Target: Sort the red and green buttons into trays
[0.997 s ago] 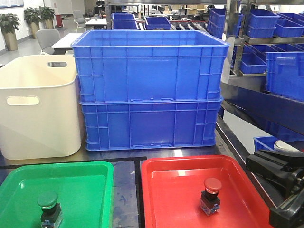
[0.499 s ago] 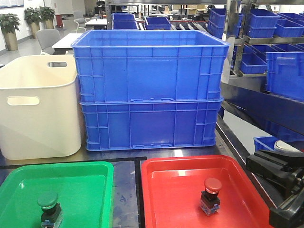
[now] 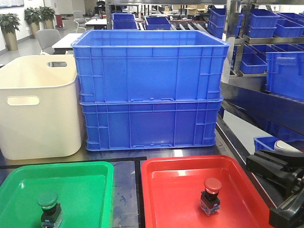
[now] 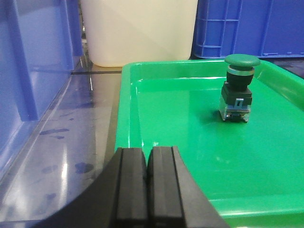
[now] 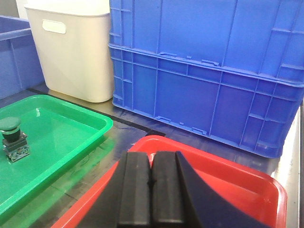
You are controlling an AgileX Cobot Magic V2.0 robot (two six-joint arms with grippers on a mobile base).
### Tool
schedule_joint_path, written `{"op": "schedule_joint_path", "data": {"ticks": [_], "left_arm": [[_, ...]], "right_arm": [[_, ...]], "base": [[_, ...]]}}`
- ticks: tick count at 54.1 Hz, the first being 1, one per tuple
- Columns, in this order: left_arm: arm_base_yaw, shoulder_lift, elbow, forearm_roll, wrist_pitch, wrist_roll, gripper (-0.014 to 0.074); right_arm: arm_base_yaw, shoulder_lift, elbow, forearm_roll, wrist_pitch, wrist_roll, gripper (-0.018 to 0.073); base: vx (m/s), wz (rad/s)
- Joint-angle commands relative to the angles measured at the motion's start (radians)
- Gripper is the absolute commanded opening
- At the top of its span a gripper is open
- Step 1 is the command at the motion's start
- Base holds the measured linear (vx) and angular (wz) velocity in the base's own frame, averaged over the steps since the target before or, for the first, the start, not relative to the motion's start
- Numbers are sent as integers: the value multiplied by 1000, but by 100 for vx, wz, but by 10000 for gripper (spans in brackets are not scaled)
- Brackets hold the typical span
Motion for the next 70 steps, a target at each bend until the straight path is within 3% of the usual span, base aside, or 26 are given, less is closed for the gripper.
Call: {"op": "schedule_joint_path", "data": {"ticks": [1, 28, 31, 35, 38, 43, 46, 51, 53, 57, 64, 70], "left_arm": [[1, -13, -24, 2, -73, 1, -6], [1, -13, -24, 2, -73, 1, -6], [1, -13, -24, 2, -73, 1, -6], [1, -13, -24, 2, -73, 1, -6], [1, -13, -24, 2, -73, 1, -6], [1, -13, -24, 2, -73, 1, -6], [1, -13, -24, 2, -73, 1, -6], [1, -13, -24, 2, -73, 1, -6], [1, -13, -24, 2, -73, 1, -6], [1, -13, -24, 2, -73, 1, -6], [1, -13, -24, 2, -73, 1, -6], [1, -13, -24, 2, -73, 1, -6]], "right_arm": [[-3, -11, -29, 8, 23, -1, -11], [-3, -5, -29, 26, 41, -1, -11], [0, 5, -29, 137, 61, -26, -11], [24, 10, -29, 346, 142, -183, -11], [59, 10, -25, 532, 231, -393, -11], [149, -15, -2, 1041, 470, -841, -11], [194, -39, 10, 1360, 633, -1168, -11], [218, -96, 50, 1635, 815, -1570, -11], [217, -127, 78, 1693, 821, -1657, -11], [217, -204, 158, 1748, 771, -1726, -11], [209, -377, 360, 1734, 612, -1681, -11], [137, -522, 523, 1765, 505, -1643, -11]], "base": [[0, 0], [0, 0], [0, 0], [0, 0], [0, 0], [0, 0], [0, 0], [0, 0], [0, 0], [0, 0], [0, 0], [0, 0]]}}
